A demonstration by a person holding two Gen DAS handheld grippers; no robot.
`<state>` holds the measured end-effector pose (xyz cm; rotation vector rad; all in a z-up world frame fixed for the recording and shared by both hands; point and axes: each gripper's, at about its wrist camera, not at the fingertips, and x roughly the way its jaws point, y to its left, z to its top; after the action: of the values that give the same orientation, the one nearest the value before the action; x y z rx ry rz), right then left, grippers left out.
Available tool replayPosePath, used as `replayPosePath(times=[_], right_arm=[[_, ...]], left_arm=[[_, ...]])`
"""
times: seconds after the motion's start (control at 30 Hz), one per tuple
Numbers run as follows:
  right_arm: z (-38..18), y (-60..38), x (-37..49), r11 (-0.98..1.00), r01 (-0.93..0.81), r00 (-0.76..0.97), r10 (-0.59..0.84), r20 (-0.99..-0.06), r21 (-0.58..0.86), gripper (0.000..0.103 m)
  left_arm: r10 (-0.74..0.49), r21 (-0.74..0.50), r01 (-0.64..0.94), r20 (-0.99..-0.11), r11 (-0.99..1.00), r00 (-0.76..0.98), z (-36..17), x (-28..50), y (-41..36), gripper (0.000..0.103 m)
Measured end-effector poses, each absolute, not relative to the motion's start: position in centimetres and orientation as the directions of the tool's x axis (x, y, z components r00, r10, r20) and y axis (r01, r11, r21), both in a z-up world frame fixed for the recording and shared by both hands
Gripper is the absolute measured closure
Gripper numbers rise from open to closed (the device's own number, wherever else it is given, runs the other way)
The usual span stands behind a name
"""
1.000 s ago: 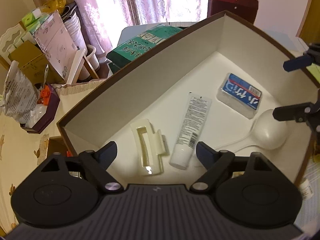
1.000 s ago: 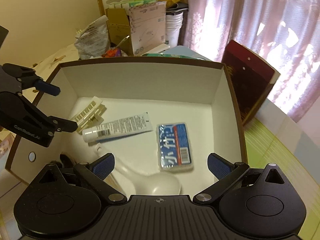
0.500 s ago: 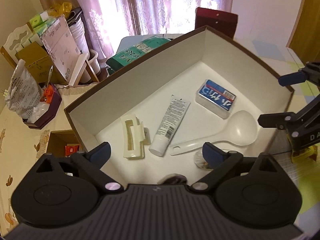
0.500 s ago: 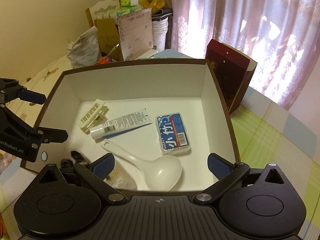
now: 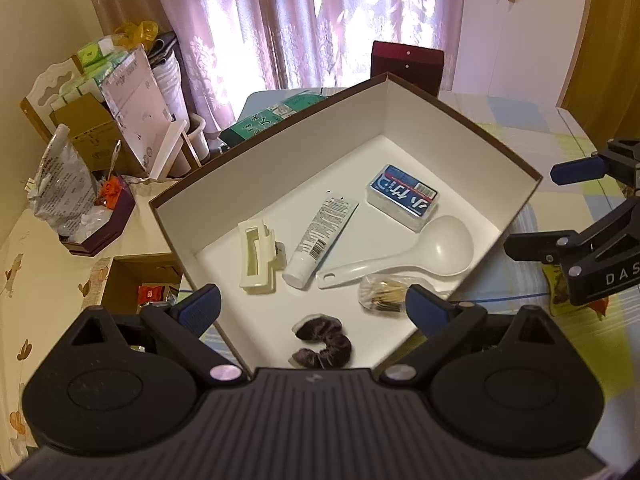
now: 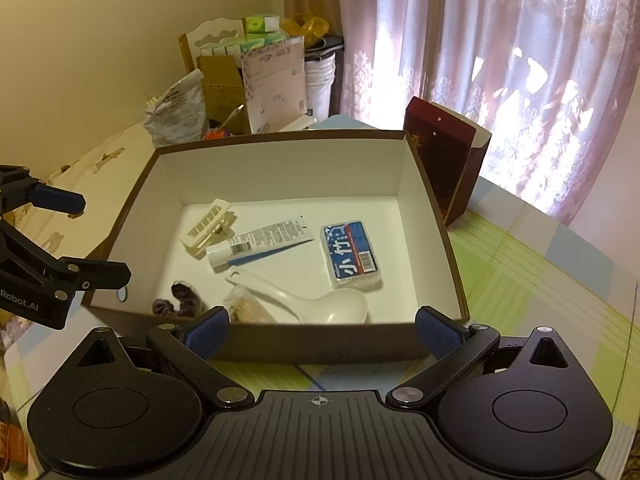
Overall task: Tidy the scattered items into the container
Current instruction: 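Withdraw both open tools from the box toward the remaining table items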
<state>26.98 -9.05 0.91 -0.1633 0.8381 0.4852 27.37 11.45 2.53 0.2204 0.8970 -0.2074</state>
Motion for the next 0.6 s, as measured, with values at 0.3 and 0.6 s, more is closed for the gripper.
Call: replayPosePath(times=[0.3, 0.6], right_arm=[[2.0, -10.0, 23.1, 0.872, -0.49, 0.583, 0.346, -0.735, 0.023, 0.0], [2.3, -11.4, 19.8, 0.874, -0.483, 0.584, 0.366, -0.724, 0.053, 0.0]], left_arm=[[-0.08, 0.107, 0.251, -0.769, 0.962, 0.634, 4.1, 23.3, 10.6, 0.004], [-0.072, 0.105, 0.233, -0.764, 0.967, 0.641, 4.7, 19.7, 9.7, 0.004]])
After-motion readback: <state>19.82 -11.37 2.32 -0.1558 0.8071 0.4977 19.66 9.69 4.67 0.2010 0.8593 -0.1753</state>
